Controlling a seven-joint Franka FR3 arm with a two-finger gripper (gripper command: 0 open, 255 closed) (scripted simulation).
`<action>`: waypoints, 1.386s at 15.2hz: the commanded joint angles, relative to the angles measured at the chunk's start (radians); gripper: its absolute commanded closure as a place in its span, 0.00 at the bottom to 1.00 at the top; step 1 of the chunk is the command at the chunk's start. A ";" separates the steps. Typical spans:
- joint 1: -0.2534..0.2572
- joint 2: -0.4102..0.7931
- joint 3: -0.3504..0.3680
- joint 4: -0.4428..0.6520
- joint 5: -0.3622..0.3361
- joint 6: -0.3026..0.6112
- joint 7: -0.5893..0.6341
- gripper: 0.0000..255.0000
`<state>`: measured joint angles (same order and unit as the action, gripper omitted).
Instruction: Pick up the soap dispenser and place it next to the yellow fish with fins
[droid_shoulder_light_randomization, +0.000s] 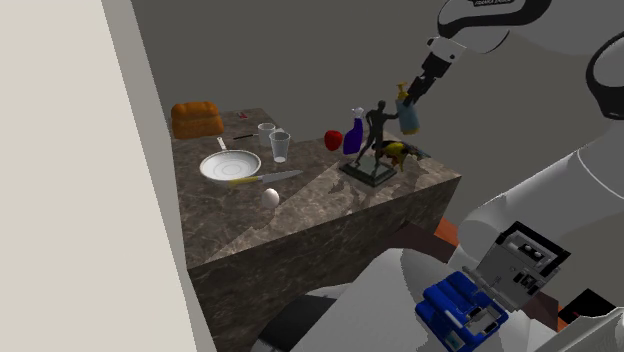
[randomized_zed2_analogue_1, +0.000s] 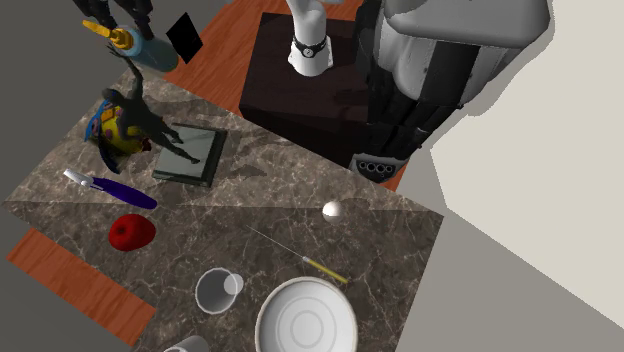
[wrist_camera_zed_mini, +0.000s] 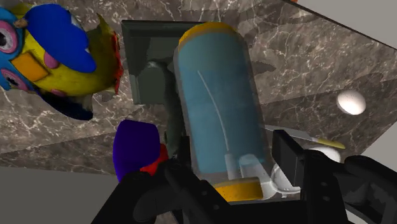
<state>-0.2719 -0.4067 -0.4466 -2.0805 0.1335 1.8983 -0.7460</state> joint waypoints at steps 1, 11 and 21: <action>-0.009 0.024 -0.044 0.030 0.003 -0.020 -0.054 1.00; -0.042 0.253 -0.287 0.274 0.111 -0.138 -0.351 1.00; -0.097 0.426 -0.389 0.353 0.238 -0.152 -0.536 1.00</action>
<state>-0.3702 0.0200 -0.8372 -1.7141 0.3703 1.7330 -1.2798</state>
